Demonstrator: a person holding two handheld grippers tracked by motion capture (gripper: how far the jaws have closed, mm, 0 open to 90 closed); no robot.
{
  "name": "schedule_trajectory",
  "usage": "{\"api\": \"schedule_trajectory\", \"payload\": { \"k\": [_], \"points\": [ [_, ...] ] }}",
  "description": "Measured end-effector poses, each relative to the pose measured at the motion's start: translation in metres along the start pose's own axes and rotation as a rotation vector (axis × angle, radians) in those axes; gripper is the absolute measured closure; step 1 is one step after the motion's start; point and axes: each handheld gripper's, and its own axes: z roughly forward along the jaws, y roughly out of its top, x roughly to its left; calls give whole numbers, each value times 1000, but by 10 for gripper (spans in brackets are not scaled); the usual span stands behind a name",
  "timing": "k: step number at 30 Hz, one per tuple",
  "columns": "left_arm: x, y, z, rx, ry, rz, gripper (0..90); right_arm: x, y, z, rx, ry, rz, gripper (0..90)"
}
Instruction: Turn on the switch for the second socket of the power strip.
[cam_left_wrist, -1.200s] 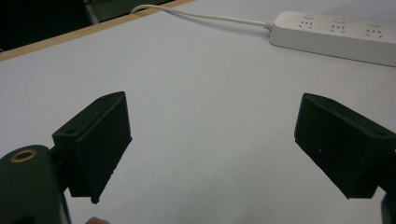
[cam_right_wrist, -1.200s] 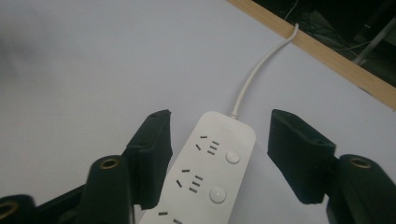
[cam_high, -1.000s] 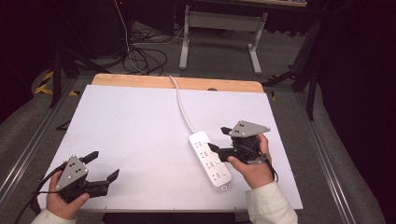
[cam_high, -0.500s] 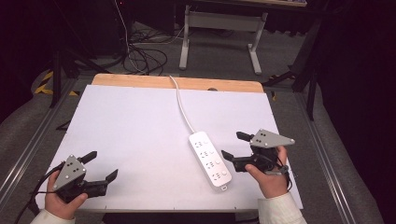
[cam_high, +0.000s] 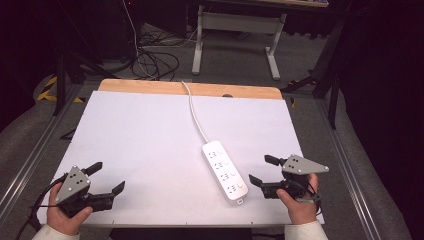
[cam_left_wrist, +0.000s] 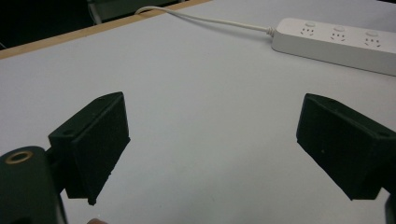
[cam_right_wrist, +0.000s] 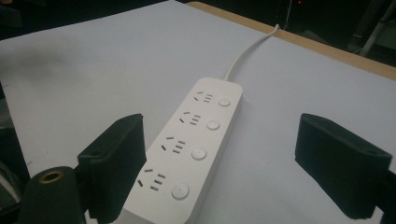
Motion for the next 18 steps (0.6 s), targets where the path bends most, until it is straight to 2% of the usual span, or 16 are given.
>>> {"api": "schedule_trajectory", "payload": {
  "k": [10,11,18],
  "points": [
    [0,-3,1,-2,3,0,101,-4,-28,2,11,-8,17,164],
    [0,-4,0,4,5,11,101,-4,-31,3,16,-7,22,164],
    [0,-6,-3,-3,4,3,101,-6,-49,9,66,-22,24,164]
  ]
}}
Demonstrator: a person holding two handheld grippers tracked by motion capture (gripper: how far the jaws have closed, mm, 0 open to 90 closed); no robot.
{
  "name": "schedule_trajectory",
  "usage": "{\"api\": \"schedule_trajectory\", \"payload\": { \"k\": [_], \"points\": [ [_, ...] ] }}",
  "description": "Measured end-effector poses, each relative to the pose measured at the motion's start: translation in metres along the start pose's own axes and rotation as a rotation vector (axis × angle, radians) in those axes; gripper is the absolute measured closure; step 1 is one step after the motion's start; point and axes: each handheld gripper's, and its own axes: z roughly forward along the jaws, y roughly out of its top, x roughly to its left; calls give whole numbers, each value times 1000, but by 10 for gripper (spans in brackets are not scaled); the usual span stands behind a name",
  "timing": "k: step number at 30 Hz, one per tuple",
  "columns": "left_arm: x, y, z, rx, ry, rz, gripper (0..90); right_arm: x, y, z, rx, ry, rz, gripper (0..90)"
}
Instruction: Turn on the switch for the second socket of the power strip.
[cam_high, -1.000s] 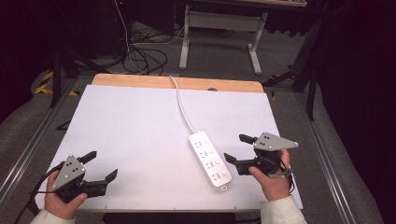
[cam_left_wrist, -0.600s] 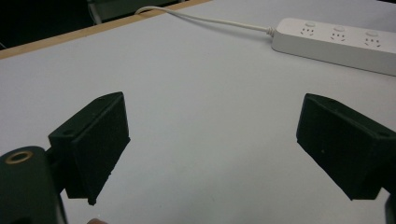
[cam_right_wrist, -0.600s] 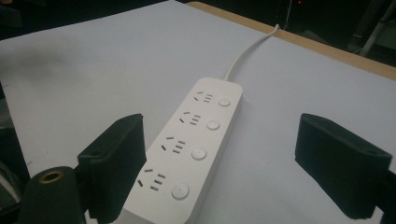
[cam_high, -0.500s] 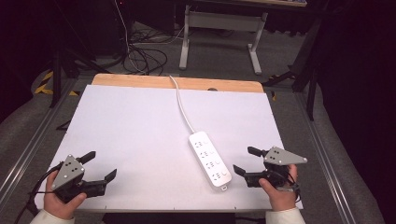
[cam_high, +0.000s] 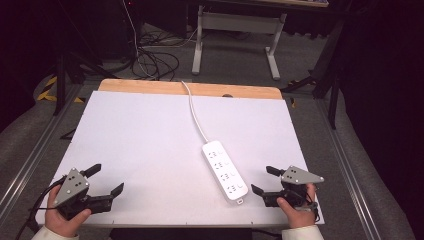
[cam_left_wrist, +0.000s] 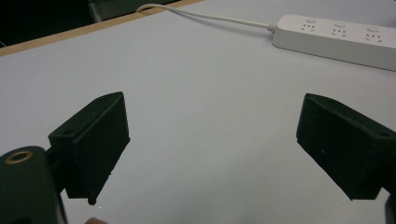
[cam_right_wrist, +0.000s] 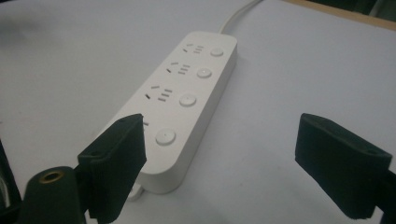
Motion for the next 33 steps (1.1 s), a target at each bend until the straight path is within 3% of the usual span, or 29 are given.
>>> {"api": "schedule_trajectory", "payload": {
  "k": [4,9,12,17,33],
  "points": [
    [2,-1,-1,1,7,-1,100,3,-9,3,45,-10,-24,164],
    [3,-3,-2,-1,7,-17,100,3,-18,3,61,-11,-3,164],
    [3,-4,-1,6,5,-13,100,4,-23,4,56,-3,17,169],
    [2,-4,2,19,0,9,100,7,-19,1,12,-26,-6,186],
    [1,-4,3,35,0,17,99,7,-19,1,8,-66,-11,185]
  ]
}}
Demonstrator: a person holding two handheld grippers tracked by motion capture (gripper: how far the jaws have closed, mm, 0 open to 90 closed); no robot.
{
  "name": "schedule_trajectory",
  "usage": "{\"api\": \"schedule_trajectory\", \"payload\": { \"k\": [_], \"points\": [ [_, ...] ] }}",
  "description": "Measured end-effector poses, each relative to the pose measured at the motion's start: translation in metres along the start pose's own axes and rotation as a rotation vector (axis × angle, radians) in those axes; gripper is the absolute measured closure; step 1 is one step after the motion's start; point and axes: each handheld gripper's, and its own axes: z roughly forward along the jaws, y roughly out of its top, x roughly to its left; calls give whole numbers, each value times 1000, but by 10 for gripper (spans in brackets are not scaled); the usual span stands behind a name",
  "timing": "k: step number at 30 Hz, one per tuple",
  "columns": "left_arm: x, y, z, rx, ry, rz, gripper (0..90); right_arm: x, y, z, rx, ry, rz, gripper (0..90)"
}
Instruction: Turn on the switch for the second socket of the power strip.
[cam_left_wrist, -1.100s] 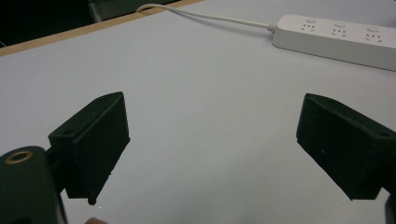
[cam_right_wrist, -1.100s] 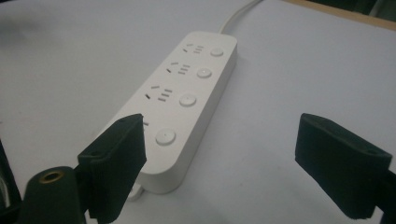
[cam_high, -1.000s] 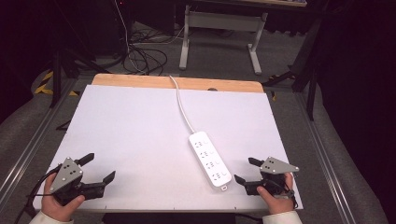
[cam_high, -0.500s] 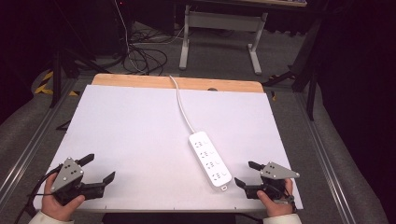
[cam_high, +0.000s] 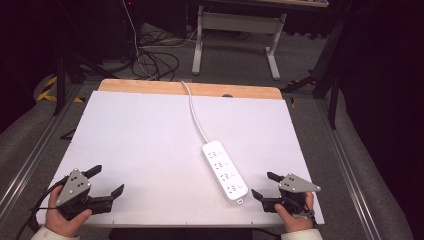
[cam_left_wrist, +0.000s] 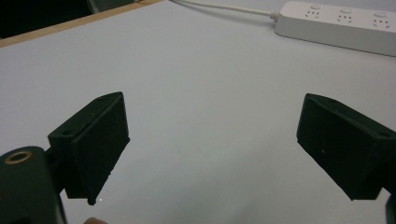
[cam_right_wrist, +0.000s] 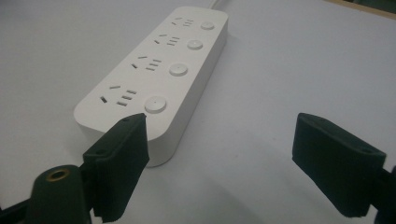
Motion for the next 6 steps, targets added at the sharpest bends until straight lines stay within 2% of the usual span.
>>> {"api": "schedule_trajectory", "payload": {
  "k": [6],
  "points": [
    [1,0,1,7,0,-8,99,-3,-2,0,26,-35,36,187]
  ]
}}
